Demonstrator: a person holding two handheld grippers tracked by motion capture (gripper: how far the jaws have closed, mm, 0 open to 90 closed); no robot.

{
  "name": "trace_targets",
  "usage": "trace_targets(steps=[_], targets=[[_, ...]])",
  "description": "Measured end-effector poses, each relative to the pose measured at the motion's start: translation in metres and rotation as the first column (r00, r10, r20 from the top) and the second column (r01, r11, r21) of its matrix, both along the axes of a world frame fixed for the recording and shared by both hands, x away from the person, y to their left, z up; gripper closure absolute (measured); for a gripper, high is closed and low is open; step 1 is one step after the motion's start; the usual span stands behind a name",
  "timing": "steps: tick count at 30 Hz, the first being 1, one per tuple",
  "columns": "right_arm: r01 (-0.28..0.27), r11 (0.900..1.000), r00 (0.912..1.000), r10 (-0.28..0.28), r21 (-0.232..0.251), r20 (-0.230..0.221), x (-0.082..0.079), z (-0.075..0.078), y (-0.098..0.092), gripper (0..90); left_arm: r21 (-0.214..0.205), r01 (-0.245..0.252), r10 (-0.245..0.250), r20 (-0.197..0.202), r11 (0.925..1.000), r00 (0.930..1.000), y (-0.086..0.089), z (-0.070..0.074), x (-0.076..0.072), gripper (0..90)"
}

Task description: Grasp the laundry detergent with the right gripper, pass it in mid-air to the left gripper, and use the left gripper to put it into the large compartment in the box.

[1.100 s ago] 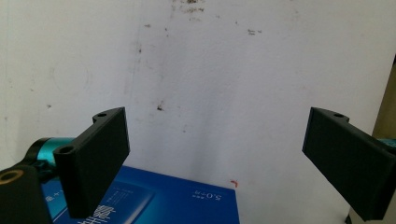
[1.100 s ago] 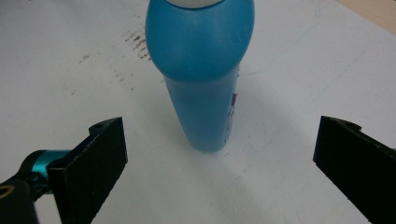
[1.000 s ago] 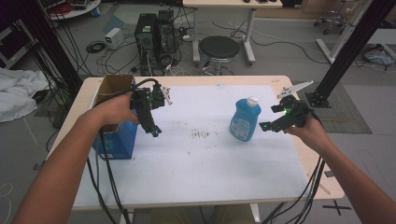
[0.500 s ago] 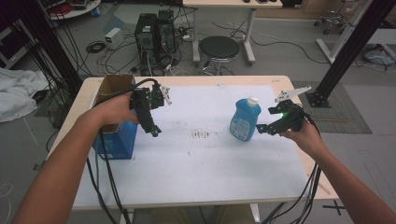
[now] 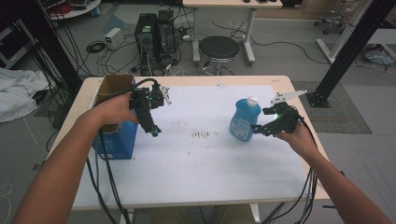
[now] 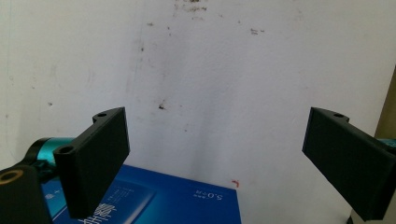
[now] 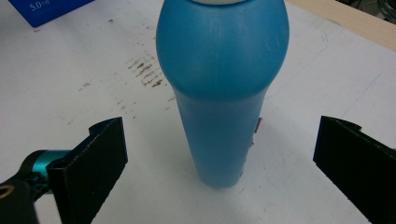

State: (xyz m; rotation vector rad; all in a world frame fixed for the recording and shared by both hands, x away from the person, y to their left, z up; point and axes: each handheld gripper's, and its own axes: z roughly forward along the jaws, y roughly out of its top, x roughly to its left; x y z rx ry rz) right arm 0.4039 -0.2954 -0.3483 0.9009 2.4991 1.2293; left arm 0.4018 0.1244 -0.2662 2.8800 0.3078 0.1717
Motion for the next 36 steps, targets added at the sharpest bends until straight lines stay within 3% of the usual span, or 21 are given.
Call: trace_targets(steps=[11,20,21,36], targets=[[0.014,0.9988,0.9999,-0.015,0.047,0.008,0.007,-0.011,0.006,1.9,-0.01,0.002,-0.002,0.005,0.9999,1.0,-0.001,0.001,0.0,7.4],[0.012,0.9962,0.999,-0.016,0.086,0.042,0.009,-0.022,0.012,1.9,-0.013,-0.005,0.005,0.008,0.9999,1.0,0.0,0.0,0.0,7.4],[0.014,0.9941,0.9985,-0.019,0.107,0.051,0.009,-0.024,0.013,1.9,-0.008,-0.003,0.003,0.008,1.0,1.0,0.001,0.001,0.0,7.4],[0.048,0.9891,0.9925,-0.063,0.139,0.105,0.011,-0.035,0.02,2.2,-0.01,-0.011,0.012,0.008,0.9999,0.9999,0.002,0.001,-0.001,7.4]])
